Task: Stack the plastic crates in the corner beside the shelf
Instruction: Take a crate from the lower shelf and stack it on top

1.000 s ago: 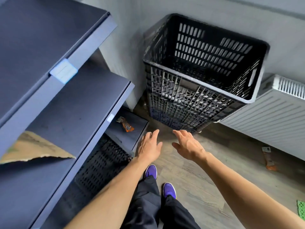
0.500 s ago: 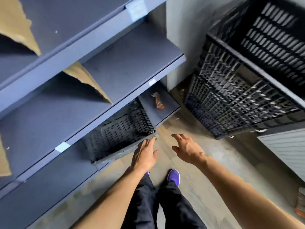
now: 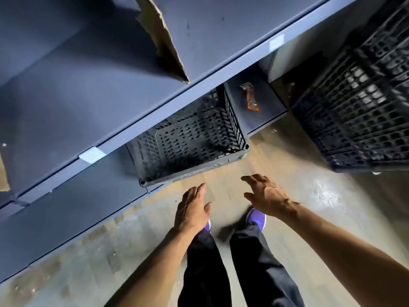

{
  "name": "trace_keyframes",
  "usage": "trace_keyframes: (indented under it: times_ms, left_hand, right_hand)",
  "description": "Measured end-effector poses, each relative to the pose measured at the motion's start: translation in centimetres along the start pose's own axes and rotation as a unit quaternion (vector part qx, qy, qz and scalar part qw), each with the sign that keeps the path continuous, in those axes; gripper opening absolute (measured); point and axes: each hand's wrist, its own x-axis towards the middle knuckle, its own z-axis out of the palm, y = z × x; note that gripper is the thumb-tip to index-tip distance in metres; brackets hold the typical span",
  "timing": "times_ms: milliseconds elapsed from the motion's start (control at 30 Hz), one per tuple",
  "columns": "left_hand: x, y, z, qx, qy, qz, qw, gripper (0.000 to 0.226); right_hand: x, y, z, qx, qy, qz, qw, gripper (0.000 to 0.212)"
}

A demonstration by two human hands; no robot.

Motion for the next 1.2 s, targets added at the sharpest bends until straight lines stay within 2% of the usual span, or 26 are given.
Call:
trace_keyframes:
  times_ms: [167, 367, 600, 733, 833, 967, 1033, 1200]
  left_hand:
    - [4.0, -4.5, 1.3, 0.044, -0.007, 0.004, 0.999, 0.064]
    - [10.1, -8.8, 1.8, 0.093, 0.045, 0.012, 0.995, 0.067]
    - [14.1, -11.7, 4.4, 0.143, 0.069, 0.031, 0.987, 0.072]
    - [15.1, -11.8, 4.6, 0.103, 0.077, 0.013, 0.992, 0.058]
    - [16.5, -11.8, 4.3, 0.065, 0.008, -0.006, 0.998, 0.051]
    - [17.4, -11.6, 5.0, 0.107, -0.075, 0.047, 0.99, 0.051]
    - [17.0, -11.8, 6.0, 0.125, -0.054, 0.038, 0.99, 0.053]
    - [18.2, -14.0, 6.1, 0.066, -0.024, -0.005, 0.998, 0.05]
  right_hand:
    - [4.3, -1.0, 2.9, -0.009, 0.016, 0.006, 1.0, 0.057]
    - [8.6, -2.9, 5.7, -0.047, 0.038, -0.032, 0.998, 0.059]
    - [14.2, -4.1, 7.0, -0.089, 0.139, -0.041, 0.985, 0.062]
    - [16.1, -4.7, 8.1, -0.186, 0.105, -0.024, 0.977, 0.066]
    - [16.6, -4.7, 8.7, -0.233, 0.087, -0.009, 0.969, 0.066]
    - [17.0, -3.4, 9.1, -0.251, 0.059, 0.01, 0.966, 0.054]
    - [17.2, -2.6, 9.2, -0.248, 0.062, 0.013, 0.967, 0.052]
    - [18.0, -1.9, 9.1, -0.276, 0.045, 0.002, 0.96, 0.061]
